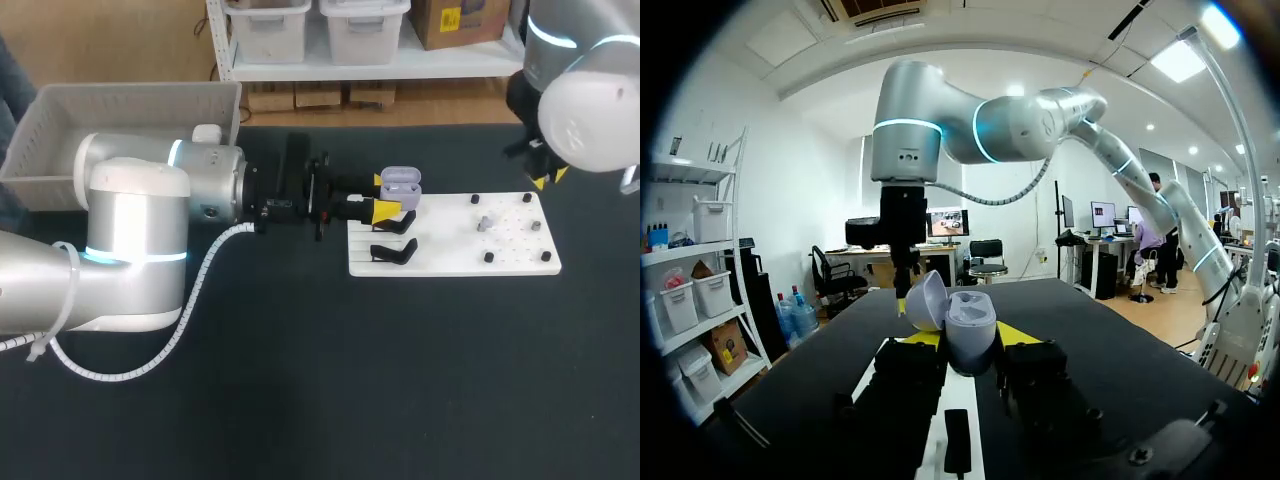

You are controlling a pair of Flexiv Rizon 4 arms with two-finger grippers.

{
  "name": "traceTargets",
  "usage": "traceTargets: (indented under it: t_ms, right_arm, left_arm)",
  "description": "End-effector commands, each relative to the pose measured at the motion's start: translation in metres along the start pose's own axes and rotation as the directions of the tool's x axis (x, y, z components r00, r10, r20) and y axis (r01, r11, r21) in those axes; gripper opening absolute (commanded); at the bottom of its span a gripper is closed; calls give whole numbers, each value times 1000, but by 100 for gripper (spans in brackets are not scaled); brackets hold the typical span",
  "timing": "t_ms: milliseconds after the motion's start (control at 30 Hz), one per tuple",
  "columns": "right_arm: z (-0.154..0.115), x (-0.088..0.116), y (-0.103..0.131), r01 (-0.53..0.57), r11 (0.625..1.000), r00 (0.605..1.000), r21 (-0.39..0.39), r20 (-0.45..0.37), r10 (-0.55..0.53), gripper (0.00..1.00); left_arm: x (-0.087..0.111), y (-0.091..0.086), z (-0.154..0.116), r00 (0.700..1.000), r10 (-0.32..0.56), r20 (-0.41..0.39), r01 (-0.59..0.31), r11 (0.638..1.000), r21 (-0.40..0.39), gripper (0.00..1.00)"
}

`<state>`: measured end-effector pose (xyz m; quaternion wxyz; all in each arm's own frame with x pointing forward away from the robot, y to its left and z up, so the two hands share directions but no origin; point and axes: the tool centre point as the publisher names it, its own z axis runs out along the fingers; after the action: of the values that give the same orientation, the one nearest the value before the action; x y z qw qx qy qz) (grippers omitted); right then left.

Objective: Pick up each earbud case from the left stands, insert the matching earbuds, close the lid, and place the case in the box.

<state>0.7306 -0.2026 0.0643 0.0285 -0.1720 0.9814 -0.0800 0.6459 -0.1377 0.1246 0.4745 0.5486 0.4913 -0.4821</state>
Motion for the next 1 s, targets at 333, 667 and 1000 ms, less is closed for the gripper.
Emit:
traceTargets:
  t_ms: [333,667,1000]
  right_arm:
    - [-70,32,43,-137,991,989,-1,-57,137,0]
    - [-79,39,57,-146,989,987,5,-69,146,0]
    - [-79,39,57,-146,989,987,5,-69,146,0]
  left_arm:
    - [0,0,1,1000,0,-1,0,1000,-2,0]
    - [0,0,1,1000,0,-1,0,1000,-2,0]
    - [0,0,1,1000,0,-1,0,1000,-2,0]
